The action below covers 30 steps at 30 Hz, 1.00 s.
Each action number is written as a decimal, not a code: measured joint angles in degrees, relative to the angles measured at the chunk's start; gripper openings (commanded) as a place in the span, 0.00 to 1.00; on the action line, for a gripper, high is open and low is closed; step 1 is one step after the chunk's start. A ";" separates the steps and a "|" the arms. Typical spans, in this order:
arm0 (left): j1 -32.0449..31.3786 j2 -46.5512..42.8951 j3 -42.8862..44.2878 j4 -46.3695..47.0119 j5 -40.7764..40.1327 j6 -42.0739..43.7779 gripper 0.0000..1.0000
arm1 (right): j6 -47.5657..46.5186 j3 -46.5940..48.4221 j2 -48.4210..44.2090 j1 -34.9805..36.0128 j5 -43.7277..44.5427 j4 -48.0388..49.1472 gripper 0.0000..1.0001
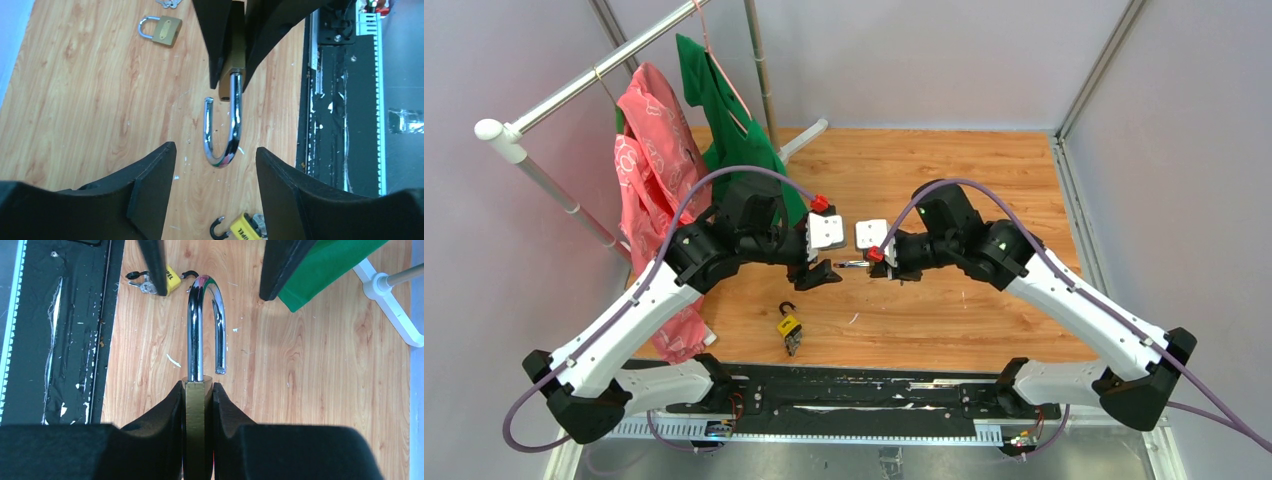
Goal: Lock with the key
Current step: Pick up the lock from the center of the board.
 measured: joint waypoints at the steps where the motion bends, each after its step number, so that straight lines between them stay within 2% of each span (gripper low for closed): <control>1: -0.35 0.00 -0.13 0.35 0.17 -0.26 0.56 | 0.02 0.09 0.17 0.00 0.31 -0.02 0.00; 2: -0.66 0.00 -0.24 0.55 0.24 -0.63 0.50 | 0.07 0.26 0.44 0.00 0.55 -0.04 0.00; 3: -0.76 0.00 -0.33 0.72 0.24 -0.94 0.47 | 0.07 0.37 0.59 0.00 0.68 0.00 0.00; 11: -0.94 0.26 -1.18 2.69 0.17 -2.38 0.46 | 0.81 1.20 0.79 0.00 0.59 0.52 0.00; 12: -0.98 0.35 -1.38 2.99 0.15 -2.56 0.36 | 0.98 1.25 0.81 0.00 0.46 0.61 0.00; 14: -0.98 0.44 -1.81 3.37 0.09 -3.19 0.03 | 1.27 1.51 0.83 0.00 0.26 0.63 0.00; 17: -1.31 0.42 -2.05 3.78 0.09 -4.52 0.00 | 1.57 1.86 0.87 -0.07 0.85 0.96 0.00; 18: -1.36 0.35 -2.05 3.89 -0.07 -5.09 0.00 | 1.57 1.86 0.87 -0.07 0.98 1.01 0.03; 19: -1.38 0.24 -2.10 3.91 -0.07 -5.84 0.00 | 1.66 1.86 0.87 -0.04 0.98 1.01 0.16; 21: -1.38 0.00 -2.47 4.59 -0.07 -7.74 0.00 | 1.86 1.86 0.87 -0.07 1.07 1.18 0.49; 23: -0.92 -0.59 -3.69 6.45 0.07 -10.75 0.00 | 2.64 1.81 0.85 -0.13 0.57 1.97 0.70; 27: 3.26 -1.03 -6.71 12.28 3.30 -19.41 0.00 | 6.47 -1.27 -1.97 -2.89 -2.60 8.41 0.74; 30: 5.92 -1.11 -8.15 18.36 6.12 -25.57 0.00 | 12.76 -9.73 -8.09 -10.29 -8.55 18.86 0.74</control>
